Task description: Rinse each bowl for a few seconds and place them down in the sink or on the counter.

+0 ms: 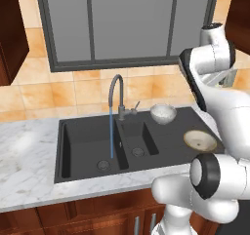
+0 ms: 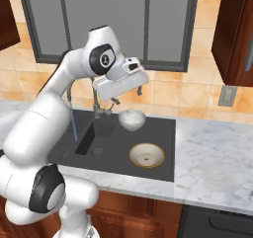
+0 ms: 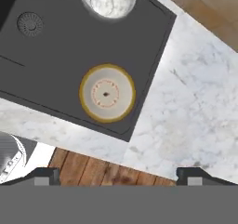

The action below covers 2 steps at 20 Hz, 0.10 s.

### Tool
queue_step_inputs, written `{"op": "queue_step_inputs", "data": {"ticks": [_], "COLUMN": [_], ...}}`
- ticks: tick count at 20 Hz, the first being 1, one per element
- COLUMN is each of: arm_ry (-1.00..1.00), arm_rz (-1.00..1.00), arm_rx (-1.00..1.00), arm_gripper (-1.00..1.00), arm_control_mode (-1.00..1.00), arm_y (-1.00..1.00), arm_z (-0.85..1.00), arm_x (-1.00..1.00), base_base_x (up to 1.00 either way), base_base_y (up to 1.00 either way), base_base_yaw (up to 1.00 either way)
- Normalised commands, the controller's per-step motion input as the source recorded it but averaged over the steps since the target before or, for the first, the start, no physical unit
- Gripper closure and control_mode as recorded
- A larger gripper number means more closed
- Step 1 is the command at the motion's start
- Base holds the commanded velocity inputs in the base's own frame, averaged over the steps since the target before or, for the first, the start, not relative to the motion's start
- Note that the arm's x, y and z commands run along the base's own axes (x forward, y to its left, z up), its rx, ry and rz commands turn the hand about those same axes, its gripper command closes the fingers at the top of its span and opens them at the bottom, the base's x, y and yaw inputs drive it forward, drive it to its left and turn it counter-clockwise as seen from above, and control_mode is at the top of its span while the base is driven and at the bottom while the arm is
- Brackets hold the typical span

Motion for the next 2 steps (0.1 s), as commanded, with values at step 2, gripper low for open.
{"op": "queue_step_inputs", "data": {"ticks": [2], "arm_ry": [-0.22], "arm_rz": [0.0], "arm_rx": [0.03], "arm_gripper": [-1.0], "arm_control_mode": [-1.0], "arm_y": [0.0], "arm_z": [0.51], "arm_x": [-0.51], "base_base_x": [0.0], "base_base_y": [0.0], "base_base_yaw": [0.0]}}
